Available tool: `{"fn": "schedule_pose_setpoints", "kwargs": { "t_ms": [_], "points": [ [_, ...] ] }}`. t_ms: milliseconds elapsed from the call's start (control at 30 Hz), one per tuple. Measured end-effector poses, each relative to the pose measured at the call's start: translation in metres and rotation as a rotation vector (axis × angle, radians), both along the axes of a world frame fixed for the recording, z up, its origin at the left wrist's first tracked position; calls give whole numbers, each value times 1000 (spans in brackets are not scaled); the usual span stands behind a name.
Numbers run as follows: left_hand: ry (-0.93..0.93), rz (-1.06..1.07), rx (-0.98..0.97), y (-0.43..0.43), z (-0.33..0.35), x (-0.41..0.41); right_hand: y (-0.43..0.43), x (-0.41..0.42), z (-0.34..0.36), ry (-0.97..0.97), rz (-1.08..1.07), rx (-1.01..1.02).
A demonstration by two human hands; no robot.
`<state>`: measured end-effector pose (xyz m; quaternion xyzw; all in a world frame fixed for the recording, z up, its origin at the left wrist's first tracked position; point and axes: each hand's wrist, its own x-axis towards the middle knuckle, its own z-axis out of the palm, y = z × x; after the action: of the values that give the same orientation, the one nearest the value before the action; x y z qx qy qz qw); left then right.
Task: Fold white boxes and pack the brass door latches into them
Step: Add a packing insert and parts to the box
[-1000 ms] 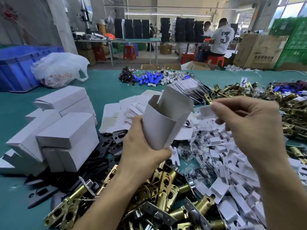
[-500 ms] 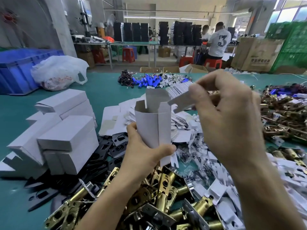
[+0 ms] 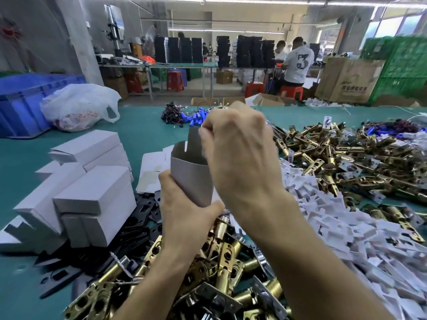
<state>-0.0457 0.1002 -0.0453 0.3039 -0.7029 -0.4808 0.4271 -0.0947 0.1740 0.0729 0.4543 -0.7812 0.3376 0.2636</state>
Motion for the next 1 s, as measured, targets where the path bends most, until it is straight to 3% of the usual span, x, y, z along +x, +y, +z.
{"fn": "schedule_pose_setpoints", "kwargs": {
  "t_ms": [167, 333, 467, 667, 767, 867, 1000],
  "points": [
    [45, 37, 1, 4, 9, 0, -2, 14, 13, -167, 3, 297],
    [80, 55, -11, 2, 4, 3, -11, 4, 9, -223, -144, 352],
    [50, -20, 55, -2, -2, 5, -8, -15, -3, -272, -163, 261],
    [170, -134, 193, -4, -4, 2, 2, -40, -7, -261, 44, 300],
    [207, -129, 250, -7, -4, 2, 8, -41, -22, -274, 167, 93],
    [200, -131, 280, -9, -5, 2, 19, -39, -43, -441, 230, -137],
    [178, -226, 329, -8, -5, 0, 29, -44, -69, -736, 350, 28]
  ]
}}
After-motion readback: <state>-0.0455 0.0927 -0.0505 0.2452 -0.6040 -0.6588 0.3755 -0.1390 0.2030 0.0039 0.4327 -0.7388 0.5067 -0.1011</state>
